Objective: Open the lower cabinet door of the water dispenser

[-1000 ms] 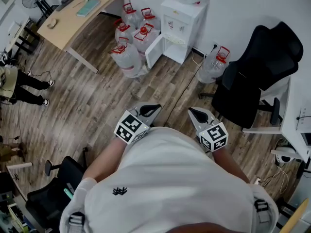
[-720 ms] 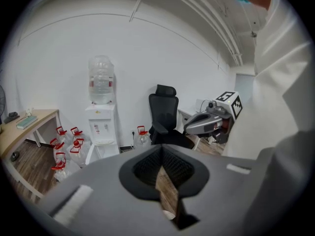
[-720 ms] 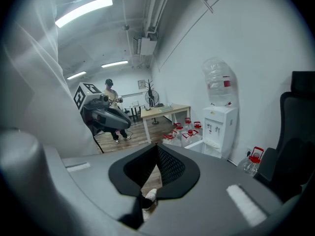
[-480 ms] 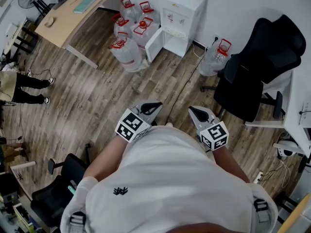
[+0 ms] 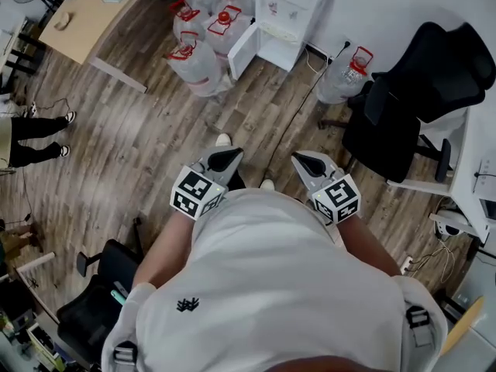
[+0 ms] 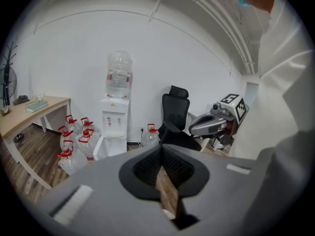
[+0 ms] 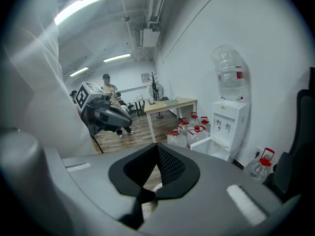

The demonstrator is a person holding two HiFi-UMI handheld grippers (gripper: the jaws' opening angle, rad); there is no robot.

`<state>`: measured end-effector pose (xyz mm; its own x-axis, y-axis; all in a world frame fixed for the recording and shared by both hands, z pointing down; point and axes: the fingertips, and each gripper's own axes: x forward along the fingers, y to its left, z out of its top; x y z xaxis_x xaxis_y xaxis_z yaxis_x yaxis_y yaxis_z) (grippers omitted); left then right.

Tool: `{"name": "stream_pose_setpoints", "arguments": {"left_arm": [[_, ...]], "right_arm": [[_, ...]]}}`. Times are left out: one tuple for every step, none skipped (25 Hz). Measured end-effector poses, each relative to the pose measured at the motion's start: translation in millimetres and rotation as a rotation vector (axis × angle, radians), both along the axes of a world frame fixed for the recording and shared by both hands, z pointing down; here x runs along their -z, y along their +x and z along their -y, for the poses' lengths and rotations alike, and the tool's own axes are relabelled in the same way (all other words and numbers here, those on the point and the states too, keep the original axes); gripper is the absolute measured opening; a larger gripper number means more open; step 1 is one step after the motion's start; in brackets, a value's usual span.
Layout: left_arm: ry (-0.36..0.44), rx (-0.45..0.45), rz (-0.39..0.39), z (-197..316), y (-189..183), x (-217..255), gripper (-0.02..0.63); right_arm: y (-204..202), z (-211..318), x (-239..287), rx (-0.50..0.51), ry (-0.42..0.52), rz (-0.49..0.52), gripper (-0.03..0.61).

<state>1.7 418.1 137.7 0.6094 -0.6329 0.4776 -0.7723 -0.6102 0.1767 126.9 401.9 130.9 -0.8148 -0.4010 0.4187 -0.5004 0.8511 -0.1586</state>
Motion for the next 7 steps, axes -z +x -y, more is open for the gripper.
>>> {"name": "stream_pose_setpoints", "arguments": {"left_arm": [[-0.004,0.005,-0.008,9,-9,-2,0.055],[-0.001,0.006,-0.014,19,-18,-2,0.055],[0.007,0.005,-0.018,31,-28,-1,0.055],[0.018,0.003,-0.020,44,-39,1,0.057],[0.029,0.001,-0.022,57,-51,3,0.057],[0.038,-0.001,-0.024,70,-63,4,0.055],[0.047,-0.003,-0.027,84,-75,5,0.055]], "right_arm": [[-8,9,-1,-0.002,-0.003,-0.005,0.002],[-17,18,-2,-0.003,-0.007,-0.010,0.002],[-28,28,-2,-0.001,-0.008,-0.015,0.002],[-40,37,-3,0.005,-0.008,-0.021,0.002],[-54,47,-3,0.011,-0.007,-0.028,0.001],[-68,57,-4,0.018,-0.006,-0.034,0.002],[-82,67,-5,0.025,-0.005,-0.041,0.001]]}}
